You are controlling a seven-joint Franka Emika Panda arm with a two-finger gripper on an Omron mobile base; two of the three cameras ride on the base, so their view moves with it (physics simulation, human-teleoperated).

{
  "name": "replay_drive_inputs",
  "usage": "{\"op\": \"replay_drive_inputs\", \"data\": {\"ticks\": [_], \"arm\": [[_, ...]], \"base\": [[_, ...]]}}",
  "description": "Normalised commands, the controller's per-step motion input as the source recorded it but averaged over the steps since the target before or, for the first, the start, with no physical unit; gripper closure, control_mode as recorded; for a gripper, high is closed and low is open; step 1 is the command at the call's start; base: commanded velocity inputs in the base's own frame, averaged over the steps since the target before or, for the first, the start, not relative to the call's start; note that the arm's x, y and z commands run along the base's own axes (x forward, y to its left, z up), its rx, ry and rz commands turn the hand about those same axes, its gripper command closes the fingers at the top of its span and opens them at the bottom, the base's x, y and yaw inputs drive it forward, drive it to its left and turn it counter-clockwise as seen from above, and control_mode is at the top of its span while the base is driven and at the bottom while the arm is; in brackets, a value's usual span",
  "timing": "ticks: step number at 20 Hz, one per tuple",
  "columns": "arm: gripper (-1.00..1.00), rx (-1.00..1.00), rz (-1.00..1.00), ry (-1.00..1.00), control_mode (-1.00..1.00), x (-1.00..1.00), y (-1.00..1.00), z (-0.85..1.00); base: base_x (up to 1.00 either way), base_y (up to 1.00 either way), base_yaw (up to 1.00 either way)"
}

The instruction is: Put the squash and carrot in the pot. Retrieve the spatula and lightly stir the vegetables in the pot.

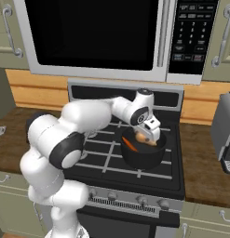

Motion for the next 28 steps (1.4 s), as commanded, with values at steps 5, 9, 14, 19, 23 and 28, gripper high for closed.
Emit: {"op": "replay_drive_inputs", "data": {"ticks": [5, 9, 14, 19, 23, 28], "arm": [[1.0, 0.0, 0.0, 0.0, -1.0, 0.14, -0.01, -0.34], [1.0, 0.0, 0.0, 0.0, -1.0, 0.21, 0.0, -0.21], [-1.0, 0.0, 0.0, 0.0, -1.0, 0.21, -0.01, -0.06], [-1.0, 0.0, 0.0, -0.02, -1.0, -0.1, -0.03, 0.0], [-1.0, 0.0, -0.03, -0.06, -1.0, -0.36, 0.0, 0.11], [-1.0, 0.0, -0.04, -0.16, -1.0, -0.85, 0.34, 0.63]], "base": [[0.0, 0.0, 0.0], [0.0, 0.0, 0.0], [0.0, 0.0, 0.0], [0.0, 0.0, 0.0], [0.0, 0.0, 0.0], [0.0, 0.0, 0.0]]}}
